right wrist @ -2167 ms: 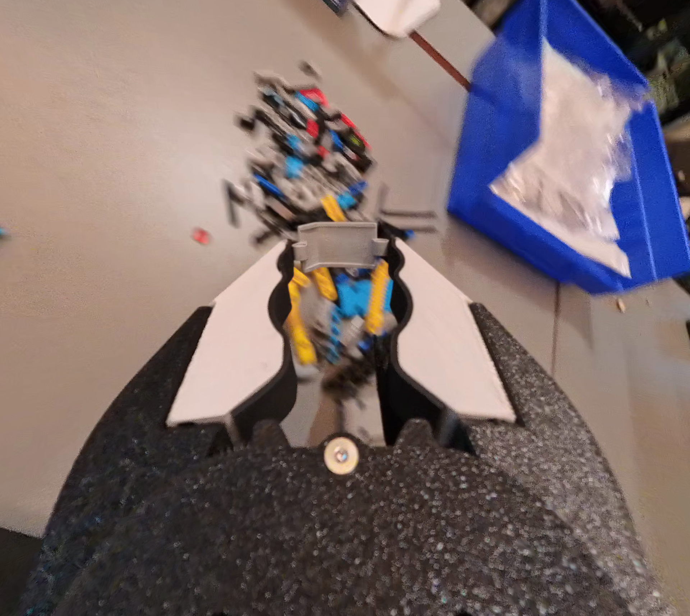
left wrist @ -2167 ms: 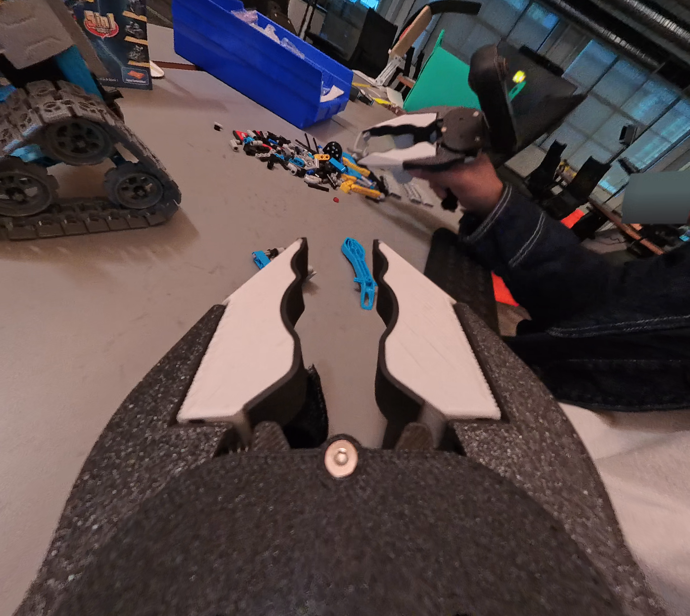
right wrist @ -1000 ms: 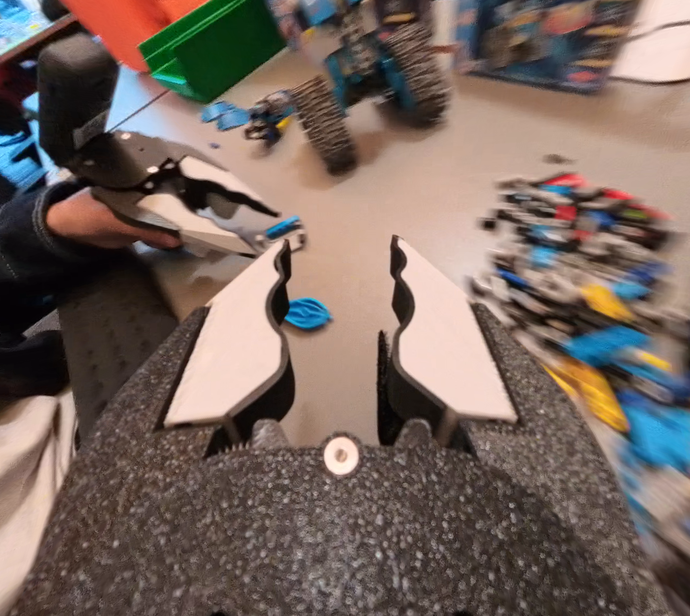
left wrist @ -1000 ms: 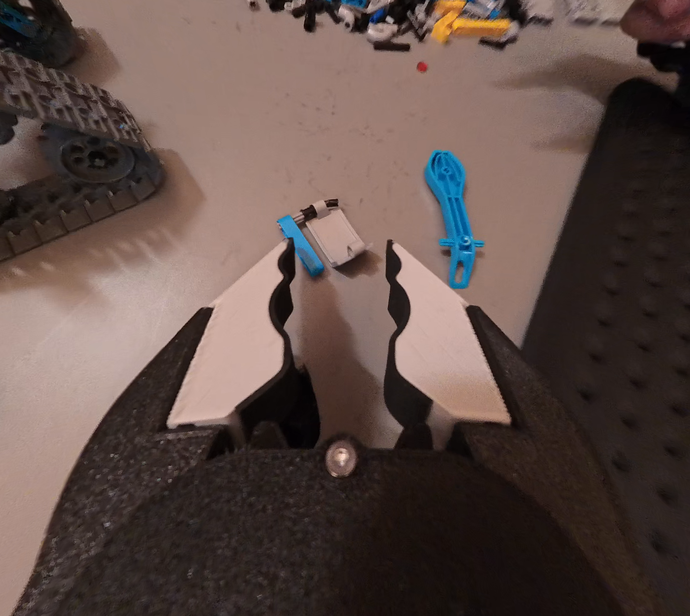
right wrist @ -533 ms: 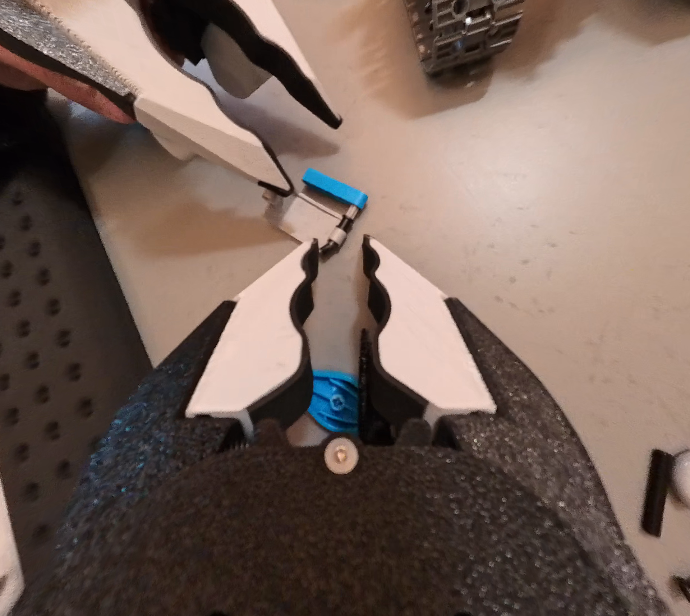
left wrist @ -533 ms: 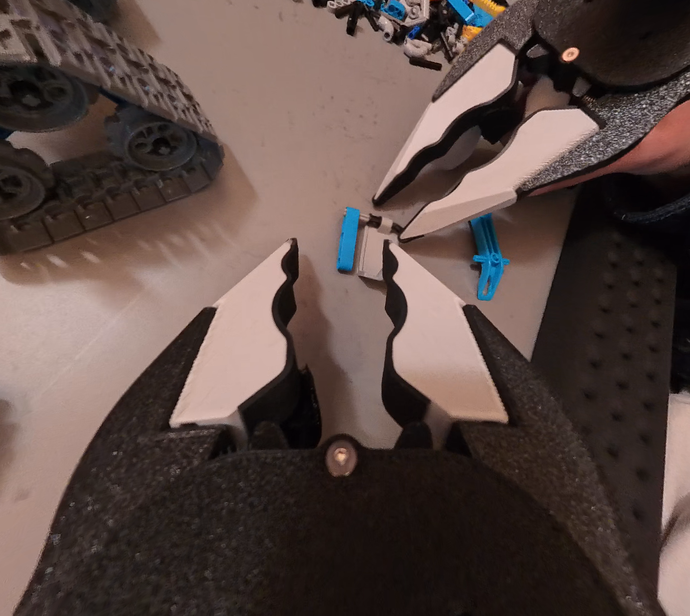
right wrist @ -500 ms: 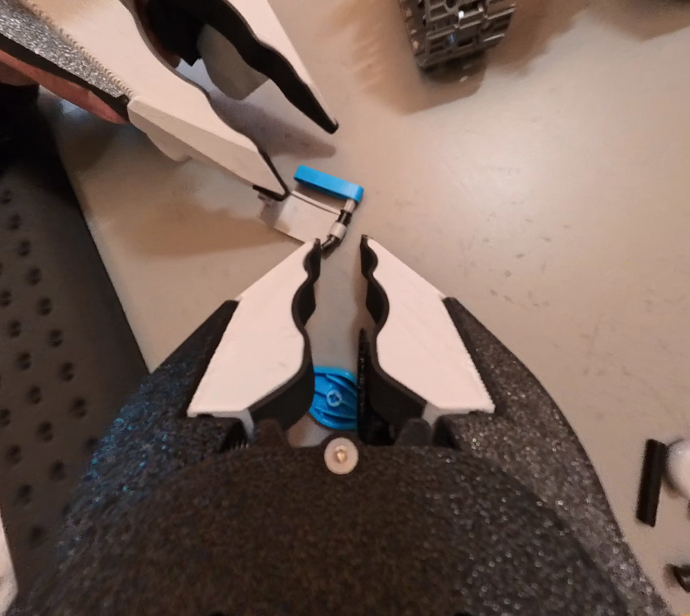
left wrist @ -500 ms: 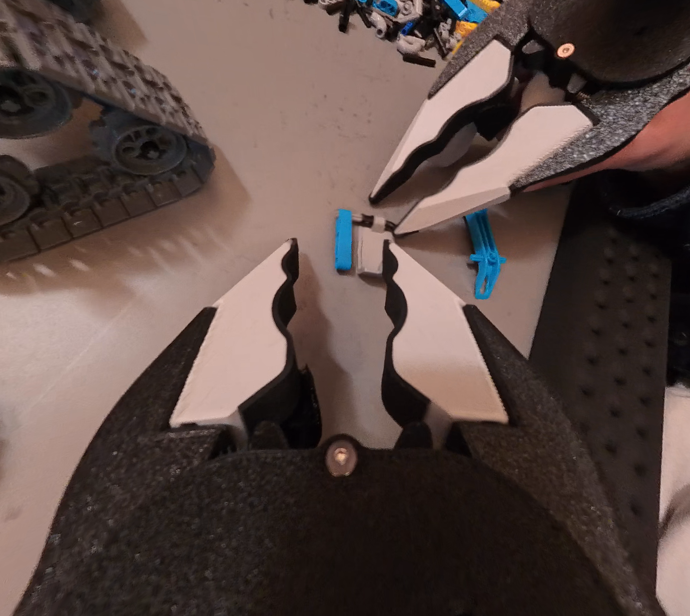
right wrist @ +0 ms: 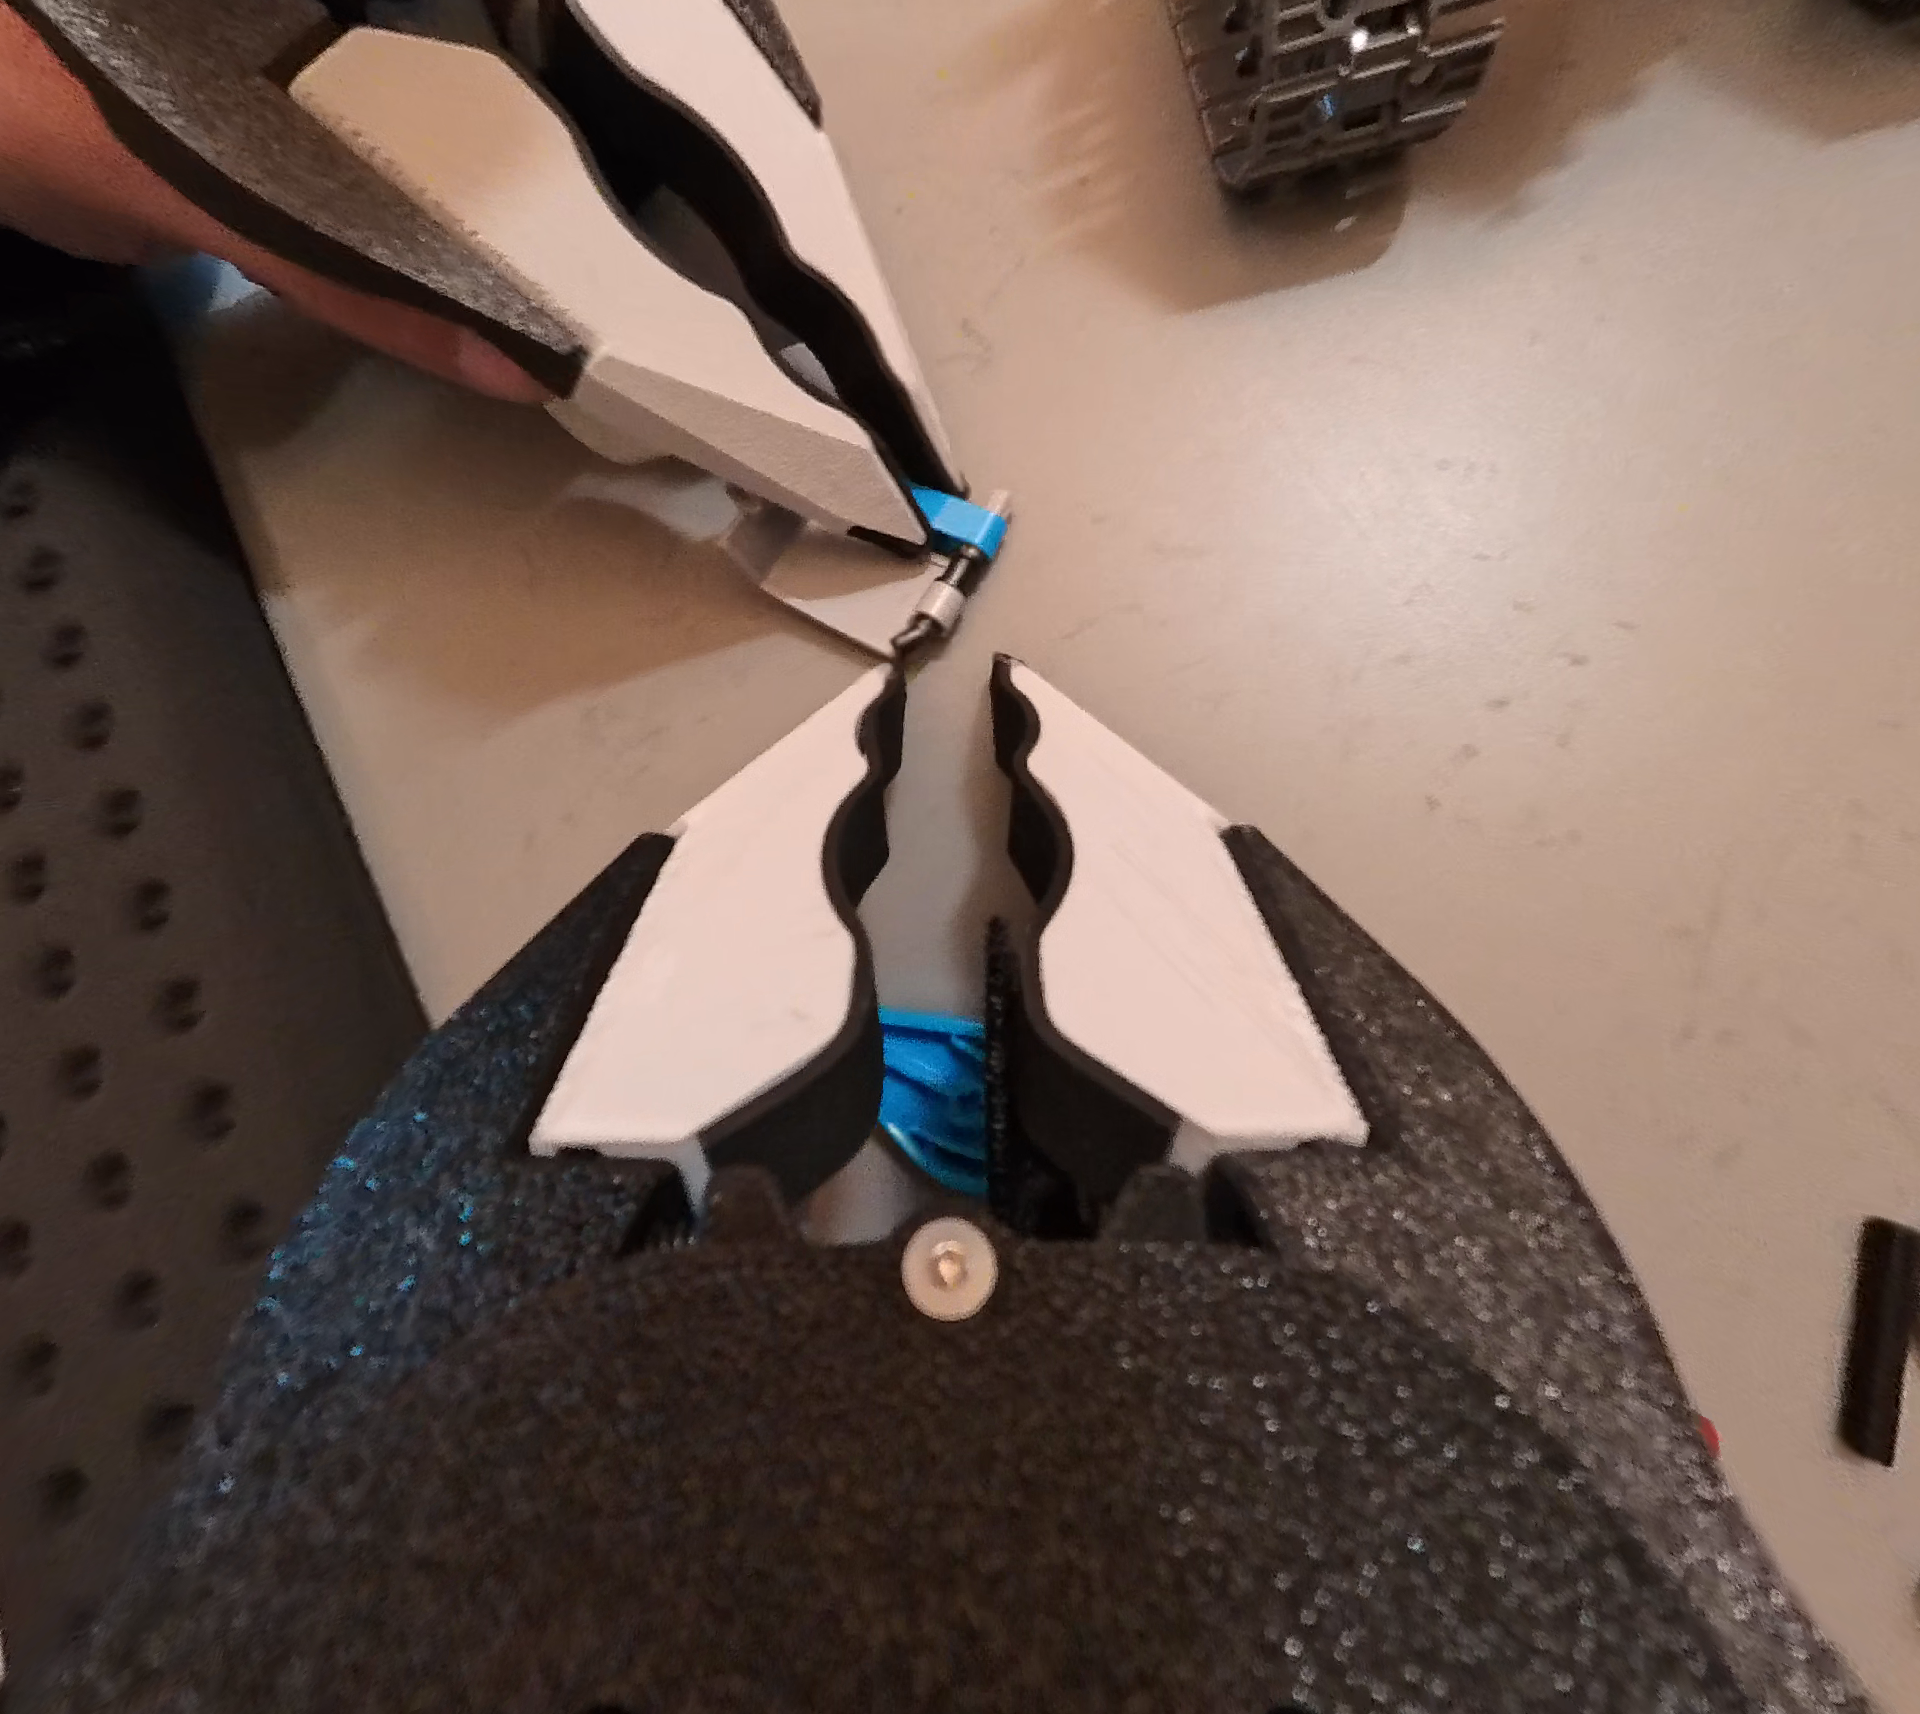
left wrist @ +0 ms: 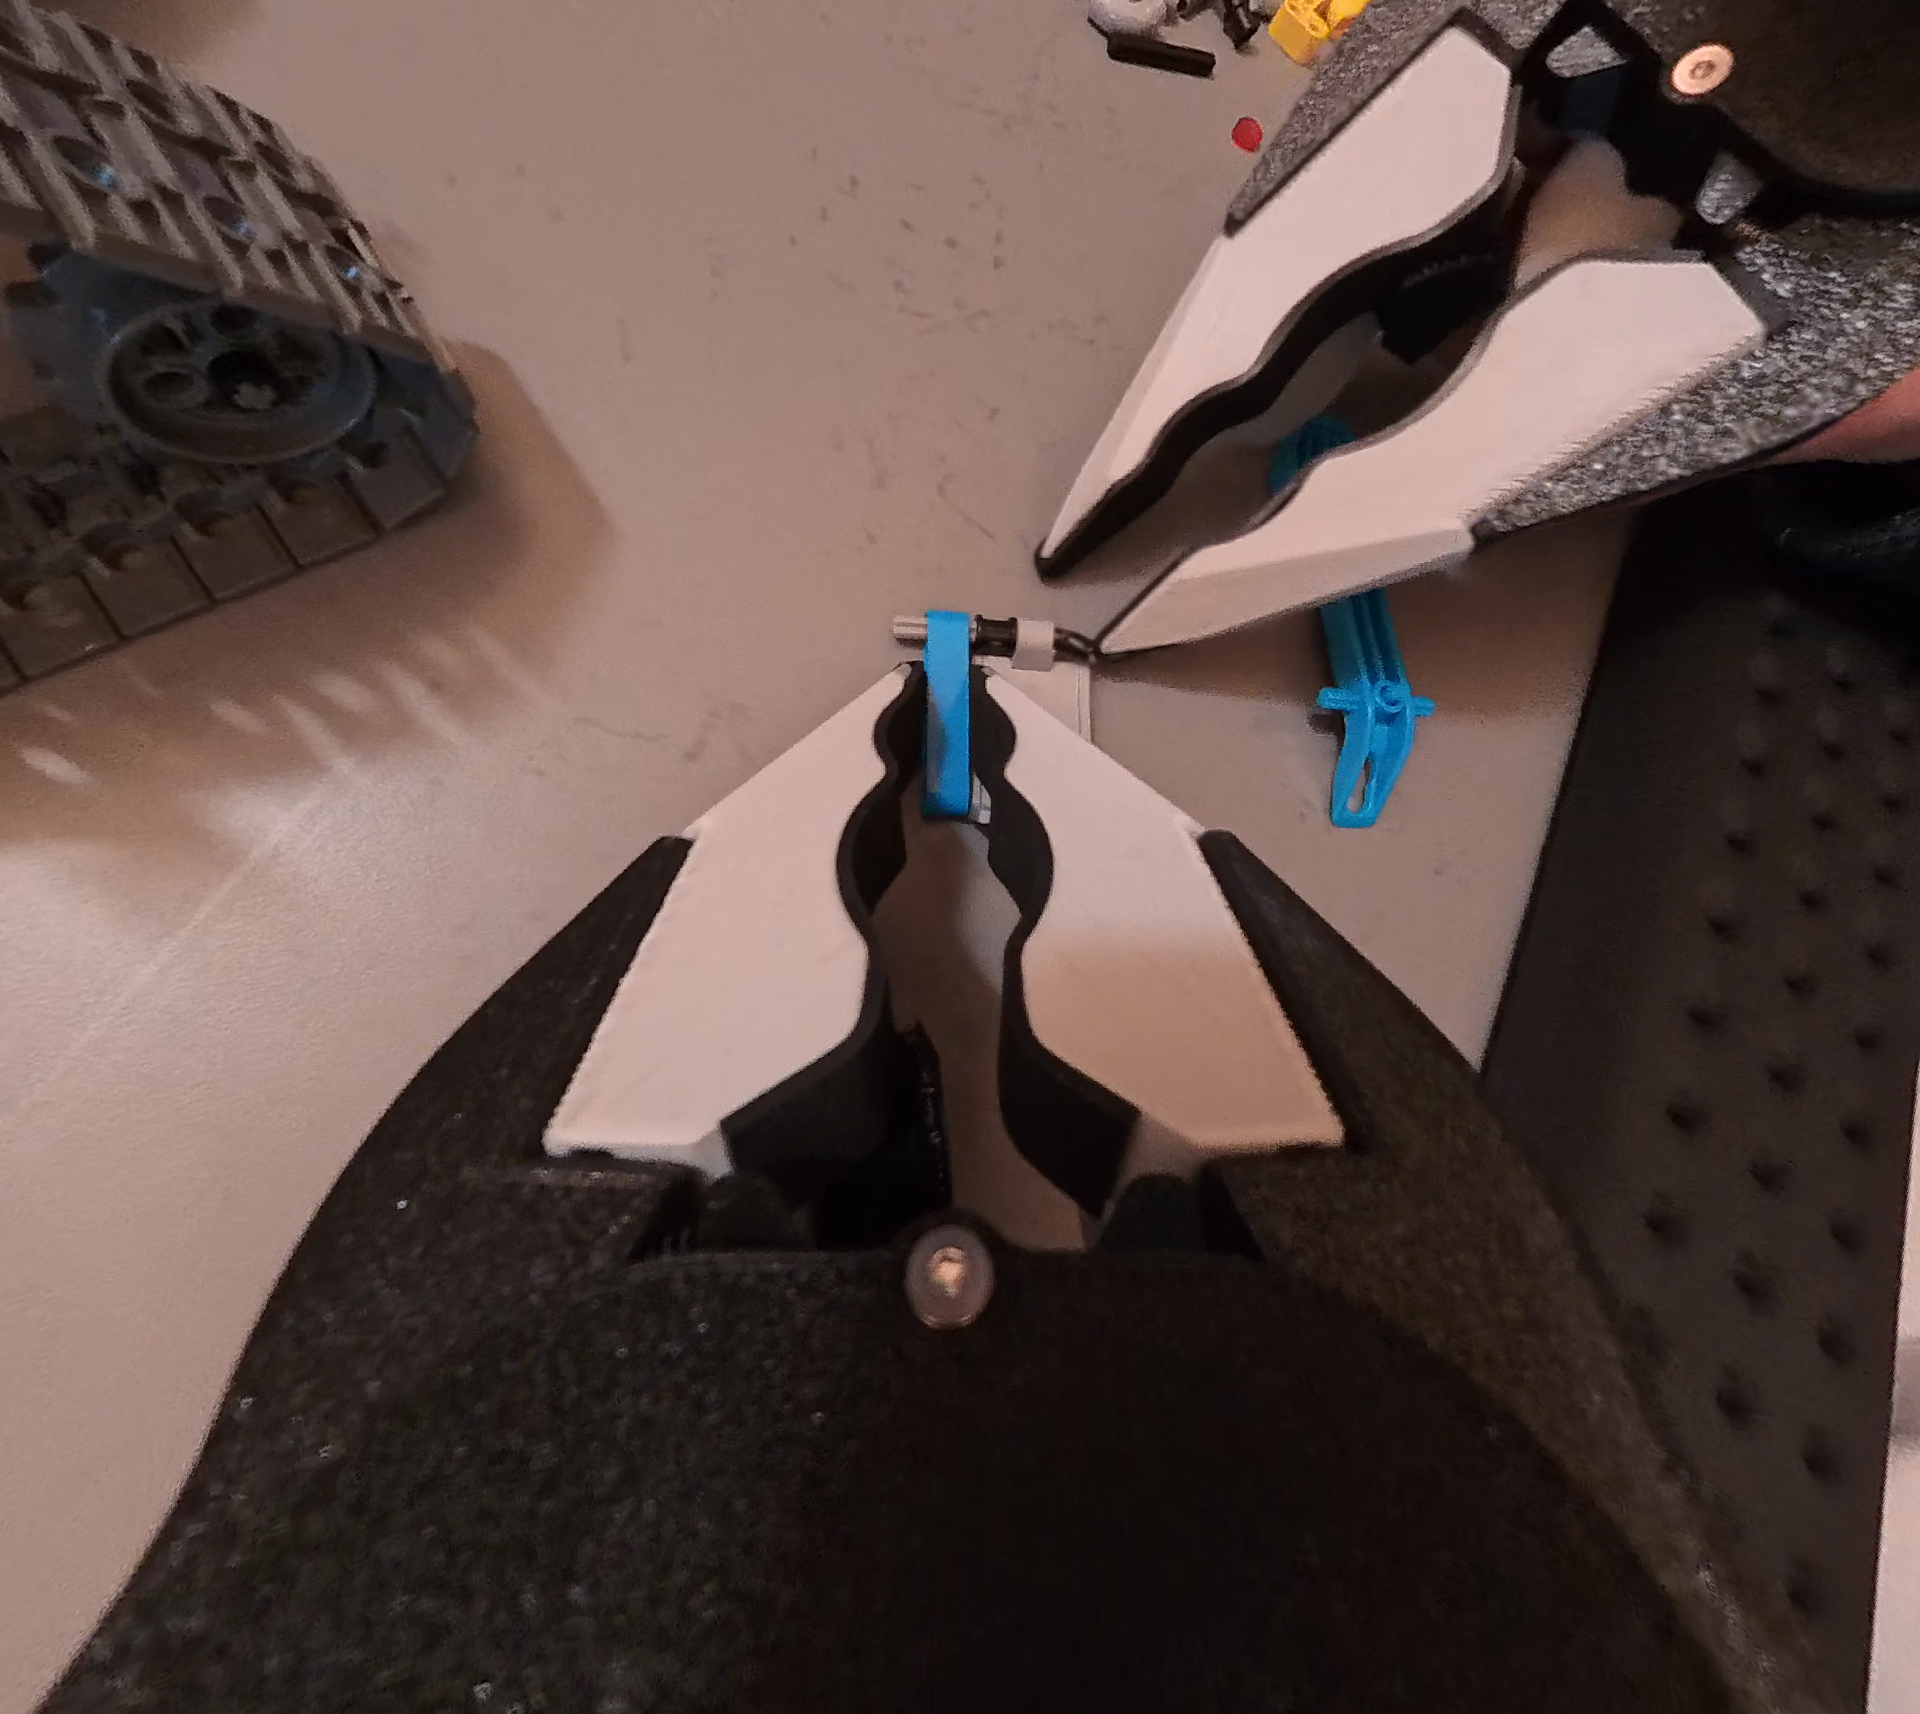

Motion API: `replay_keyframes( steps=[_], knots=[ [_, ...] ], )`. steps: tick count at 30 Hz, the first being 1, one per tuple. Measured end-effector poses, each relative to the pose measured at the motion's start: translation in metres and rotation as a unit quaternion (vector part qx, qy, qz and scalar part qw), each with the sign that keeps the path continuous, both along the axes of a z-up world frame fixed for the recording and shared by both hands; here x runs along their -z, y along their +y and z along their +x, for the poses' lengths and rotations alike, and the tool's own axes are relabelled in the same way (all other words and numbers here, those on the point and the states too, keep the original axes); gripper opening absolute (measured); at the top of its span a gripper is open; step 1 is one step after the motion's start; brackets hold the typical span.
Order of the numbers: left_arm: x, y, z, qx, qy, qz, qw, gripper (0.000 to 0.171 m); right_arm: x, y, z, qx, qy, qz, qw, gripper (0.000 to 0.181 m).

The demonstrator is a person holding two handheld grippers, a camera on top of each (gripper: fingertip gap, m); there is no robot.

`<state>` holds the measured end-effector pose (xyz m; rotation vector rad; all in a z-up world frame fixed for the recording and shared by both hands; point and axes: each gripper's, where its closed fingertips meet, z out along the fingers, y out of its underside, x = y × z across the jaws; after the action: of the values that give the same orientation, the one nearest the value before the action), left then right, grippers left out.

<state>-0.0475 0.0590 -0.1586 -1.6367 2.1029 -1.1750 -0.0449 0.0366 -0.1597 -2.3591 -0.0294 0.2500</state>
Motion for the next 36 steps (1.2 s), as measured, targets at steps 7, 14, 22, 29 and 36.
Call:
replay_keyframes(
  steps=[7, 14, 22, 29, 36],
  knots=[
    [0.0002, -0.0001, 0.0003, -0.002, -0.008, 0.014, 1.000, 0.007, -0.0024, 0.0049, -0.0071, 0.018, -0.010, 0.012, 1.000, 0.014],
    [0.0005, -0.0003, 0.0004, -0.002, -0.011, 0.018, 1.000, 0.007, -0.0012, 0.0067, -0.0061, 0.033, 0.024, 0.006, 0.999, 0.008],
    [0.0006, -0.0007, 0.0008, -0.001, -0.006, 0.006, 1.000, 0.007, 0.0009, 0.0033, -0.0067, -0.018, -0.019, -0.009, 1.000, 0.003],
    [0.0006, -0.0024, 0.0000, 0.007, -0.002, -0.003, 1.000, 0.008, 0.0009, 0.0015, -0.0033, -0.009, 0.052, -0.009, 0.999, 0.001],
    [-0.0007, -0.0044, -0.0061, 0.026, -0.015, 0.022, 0.999, 0.010, 0.0006, 0.0031, -0.0038, 0.007, 0.038, -0.003, 0.999, 0.003]
  ],
)
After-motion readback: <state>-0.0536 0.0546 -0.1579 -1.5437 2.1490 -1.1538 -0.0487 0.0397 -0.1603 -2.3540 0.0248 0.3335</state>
